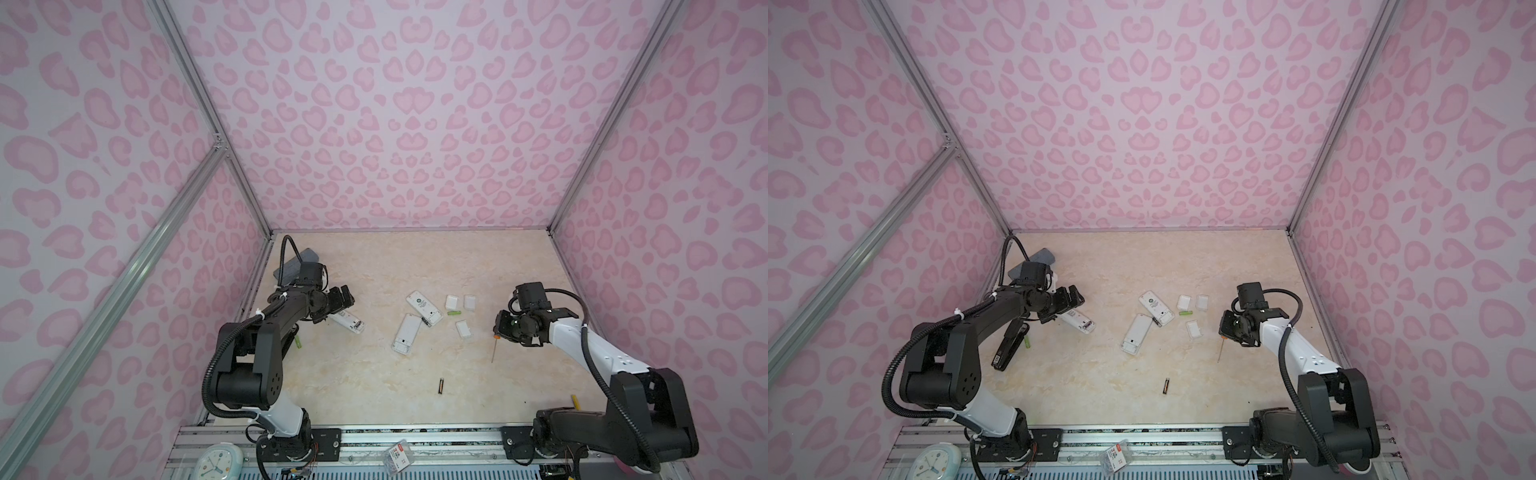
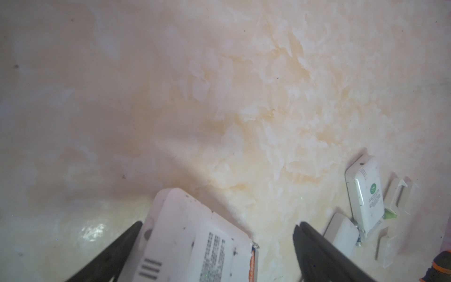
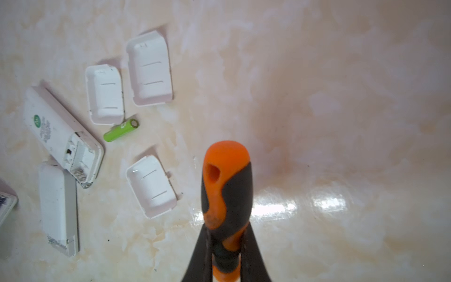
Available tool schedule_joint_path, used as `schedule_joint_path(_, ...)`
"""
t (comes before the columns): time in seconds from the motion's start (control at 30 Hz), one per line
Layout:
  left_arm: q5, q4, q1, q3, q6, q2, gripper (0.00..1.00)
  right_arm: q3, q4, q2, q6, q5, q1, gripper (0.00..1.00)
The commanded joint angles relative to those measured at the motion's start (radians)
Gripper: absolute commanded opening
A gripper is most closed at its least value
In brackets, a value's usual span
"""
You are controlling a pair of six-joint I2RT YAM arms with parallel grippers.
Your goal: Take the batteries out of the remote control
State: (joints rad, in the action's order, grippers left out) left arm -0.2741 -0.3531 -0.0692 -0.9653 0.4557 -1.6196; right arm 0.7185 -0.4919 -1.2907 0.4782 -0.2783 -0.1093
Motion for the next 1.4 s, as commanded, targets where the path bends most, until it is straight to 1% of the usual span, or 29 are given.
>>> schedule_joint_path(0.0, 0.016, -0.026, -0.002, 0.003, -0.007, 0.018, 0.98, -0.012, 0.017, 0.062, 0.013, 0.022, -0.002, 0.0)
schedule_joint_path(0.17, 0.013, -0.032, -0.005, 0.025, -0.025, 0.081, 0.98, -0.005, 0.015, 0.175, 0.025, 0.071, -0.05, 0.0)
schedule_joint_path(0.27, 0.026, -0.04, -0.005, 0.033, -0.039, 0.118, 0.98, 0.008, 0.01, 0.208, 0.038, 0.114, -0.092, 0.0)
schedule_joint_path(0.37, 0.037, -0.047, -0.006, 0.034, -0.042, 0.135, 0.97, 0.018, 0.024, 0.214, 0.053, 0.115, -0.118, 0.0)
schedule_joint_path(0.6, 0.042, -0.063, -0.004, 0.035, -0.023, 0.115, 0.98, 0.061, 0.066, 0.214, 0.091, 0.159, -0.234, 0.0)
schedule_joint_path(0.7, 0.045, -0.061, 0.0, 0.043, -0.013, 0.128, 0.97, 0.07, 0.12, 0.203, 0.11, 0.18, -0.3, 0.0)
schedule_joint_path(0.77, 0.011, -0.051, 0.011, 0.052, 0.0, 0.144, 0.99, 0.077, 0.178, 0.181, 0.112, 0.209, -0.356, 0.0)
schedule_joint_path(0.8, -0.021, -0.042, 0.018, 0.058, 0.009, 0.155, 0.99, 0.083, 0.215, 0.163, 0.112, 0.225, -0.388, 0.0)
schedule_joint_path(0.87, -0.064, -0.028, 0.025, 0.071, 0.023, 0.181, 0.95, 0.105, 0.291, 0.112, 0.109, 0.251, -0.447, 0.0)
schedule_joint_path(0.93, -0.077, -0.02, 0.035, 0.085, 0.042, 0.207, 0.91, 0.141, 0.371, 0.04, 0.098, 0.26, -0.501, 0.0)
schedule_joint_path(1.03, -0.11, -0.006, 0.072, 0.121, 0.091, 0.243, 0.87, 0.245, 0.454, -0.105, 0.063, 0.269, -0.577, 0.0)
schedule_joint_path(1.13, -0.154, 0.016, 0.127, 0.168, 0.148, 0.263, 0.85, 0.37, 0.516, -0.253, 0.014, 0.247, -0.644, 0.0)
schedule_joint_path(1.23, -0.235, 0.066, 0.19, 0.221, 0.198, 0.252, 0.84, 0.472, 0.591, -0.39, -0.006, 0.192, -0.686, 0.0)
schedule_joint_path(1.37, -0.323, 0.152, 0.249, 0.266, 0.233, 0.17, 0.8, 0.579, 0.651, -0.527, 0.002, 0.13, -0.712, 0.0)
